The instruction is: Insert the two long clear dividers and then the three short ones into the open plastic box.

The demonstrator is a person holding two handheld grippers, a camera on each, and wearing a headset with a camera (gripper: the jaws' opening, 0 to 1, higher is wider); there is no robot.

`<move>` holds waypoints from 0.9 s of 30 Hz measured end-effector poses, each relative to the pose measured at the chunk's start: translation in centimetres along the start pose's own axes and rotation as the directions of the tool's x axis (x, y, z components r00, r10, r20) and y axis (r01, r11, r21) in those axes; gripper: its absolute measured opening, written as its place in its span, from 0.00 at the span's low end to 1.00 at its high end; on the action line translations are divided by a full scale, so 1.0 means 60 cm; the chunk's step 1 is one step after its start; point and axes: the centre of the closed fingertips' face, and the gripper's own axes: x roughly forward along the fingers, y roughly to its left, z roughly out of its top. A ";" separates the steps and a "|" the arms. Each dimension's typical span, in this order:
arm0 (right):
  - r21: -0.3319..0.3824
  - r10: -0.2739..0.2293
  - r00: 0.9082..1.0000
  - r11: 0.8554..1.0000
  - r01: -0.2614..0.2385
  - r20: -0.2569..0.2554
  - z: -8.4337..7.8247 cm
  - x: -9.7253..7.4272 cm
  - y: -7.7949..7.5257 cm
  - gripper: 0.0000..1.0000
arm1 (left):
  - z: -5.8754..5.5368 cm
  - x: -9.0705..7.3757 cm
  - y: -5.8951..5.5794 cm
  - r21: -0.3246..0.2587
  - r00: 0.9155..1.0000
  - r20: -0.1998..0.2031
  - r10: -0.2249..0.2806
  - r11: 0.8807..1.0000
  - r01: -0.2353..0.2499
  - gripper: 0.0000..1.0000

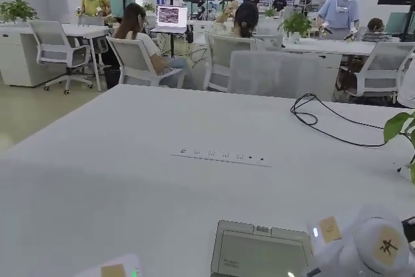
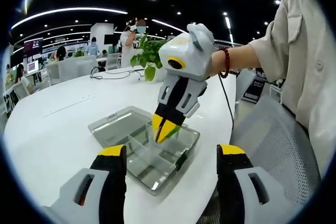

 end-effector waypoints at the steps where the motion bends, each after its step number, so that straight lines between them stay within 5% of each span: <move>1: 0.004 0.004 1.000 1.000 -0.004 -0.014 -0.003 0.005 0.000 0.02 | 0.000 0.000 0.001 0.001 1.000 -0.001 0.002 1.000 -0.002 0.70; 15: 0.064 0.048 0.993 0.997 -0.042 -0.111 -0.023 0.027 -0.002 0.02 | -0.003 -0.002 0.005 0.004 1.000 -0.010 0.008 1.000 -0.008 0.71; 23: 0.000 0.042 0.959 0.999 -0.044 -0.280 -0.039 0.043 0.003 0.02 | -0.002 -0.001 0.003 0.011 1.000 -0.013 0.005 1.000 -0.005 0.71; 27: 0.000 0.049 0.946 0.999 -0.052 -0.319 -0.040 0.045 0.003 0.01 | -0.006 -0.002 0.005 0.010 1.000 -0.017 0.011 1.000 -0.011 0.72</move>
